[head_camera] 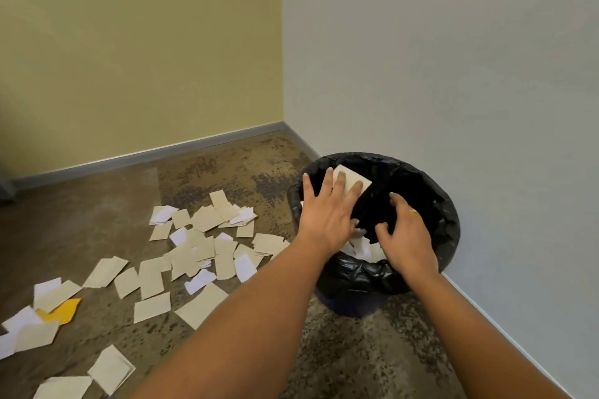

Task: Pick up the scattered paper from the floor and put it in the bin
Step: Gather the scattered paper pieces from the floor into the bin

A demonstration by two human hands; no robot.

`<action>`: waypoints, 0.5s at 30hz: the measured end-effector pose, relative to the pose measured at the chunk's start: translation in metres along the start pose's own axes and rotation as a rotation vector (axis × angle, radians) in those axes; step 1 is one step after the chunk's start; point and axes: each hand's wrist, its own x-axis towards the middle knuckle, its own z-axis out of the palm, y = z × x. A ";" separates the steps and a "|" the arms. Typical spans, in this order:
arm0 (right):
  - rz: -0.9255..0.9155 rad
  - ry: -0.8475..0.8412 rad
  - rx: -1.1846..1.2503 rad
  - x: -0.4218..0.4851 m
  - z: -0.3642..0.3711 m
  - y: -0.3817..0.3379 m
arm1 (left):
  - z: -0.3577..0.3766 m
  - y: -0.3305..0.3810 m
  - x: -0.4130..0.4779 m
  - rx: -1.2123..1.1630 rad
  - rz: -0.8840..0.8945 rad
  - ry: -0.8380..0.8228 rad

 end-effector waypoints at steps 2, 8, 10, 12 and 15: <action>0.013 -0.007 -0.007 0.001 0.000 0.000 | 0.010 0.002 0.000 -0.022 -0.002 -0.062; 0.010 0.008 -0.059 0.000 0.002 -0.002 | 0.021 -0.003 -0.016 -0.192 -0.076 -0.072; -0.005 -0.009 -0.105 -0.001 0.002 -0.003 | 0.020 -0.007 -0.023 -0.249 -0.105 -0.046; -0.019 -0.070 -0.256 -0.001 0.001 -0.004 | 0.018 -0.015 -0.033 -0.293 -0.134 -0.019; -0.045 -0.131 -0.475 0.001 -0.002 -0.008 | 0.019 -0.033 -0.051 -0.329 -0.194 0.015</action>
